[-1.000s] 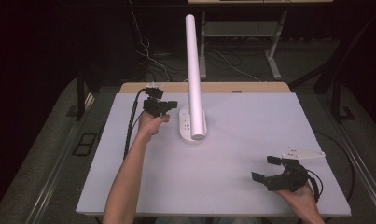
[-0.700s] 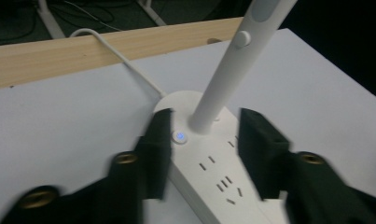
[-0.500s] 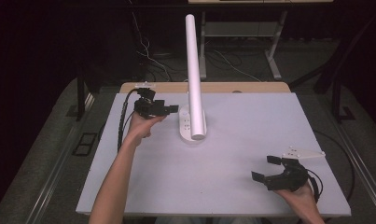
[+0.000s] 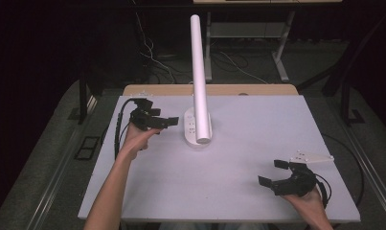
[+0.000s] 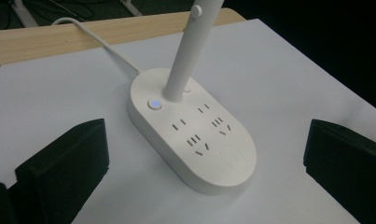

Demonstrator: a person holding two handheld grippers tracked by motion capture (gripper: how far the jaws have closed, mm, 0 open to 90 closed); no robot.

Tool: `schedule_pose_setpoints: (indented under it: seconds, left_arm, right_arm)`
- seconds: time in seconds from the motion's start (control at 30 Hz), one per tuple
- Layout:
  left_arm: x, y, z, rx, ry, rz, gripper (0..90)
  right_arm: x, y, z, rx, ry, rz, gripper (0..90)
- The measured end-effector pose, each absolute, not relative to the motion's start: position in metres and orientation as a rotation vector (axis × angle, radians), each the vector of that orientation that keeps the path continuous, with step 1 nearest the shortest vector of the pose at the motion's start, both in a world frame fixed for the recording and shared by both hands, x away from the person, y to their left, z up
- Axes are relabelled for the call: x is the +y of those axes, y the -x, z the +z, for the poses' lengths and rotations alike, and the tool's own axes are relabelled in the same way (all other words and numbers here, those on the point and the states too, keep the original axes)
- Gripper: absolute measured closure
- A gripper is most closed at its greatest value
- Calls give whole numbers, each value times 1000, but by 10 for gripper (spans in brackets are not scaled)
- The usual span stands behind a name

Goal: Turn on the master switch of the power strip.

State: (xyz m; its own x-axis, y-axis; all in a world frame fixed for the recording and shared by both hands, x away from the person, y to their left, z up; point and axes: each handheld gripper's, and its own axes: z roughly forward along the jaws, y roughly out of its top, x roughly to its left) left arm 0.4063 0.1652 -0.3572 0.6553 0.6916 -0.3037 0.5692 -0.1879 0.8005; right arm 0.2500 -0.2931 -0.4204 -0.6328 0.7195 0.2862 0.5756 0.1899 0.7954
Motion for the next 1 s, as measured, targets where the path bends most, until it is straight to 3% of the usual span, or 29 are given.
schedule_pose_setpoints:
  seconds: [1.0]
  left_arm:
    - [172, -311, -400, 925, -1845, 142, 0]
  right_arm:
    - [-291, -249, -420, 2322, -1258, 1429, 5]
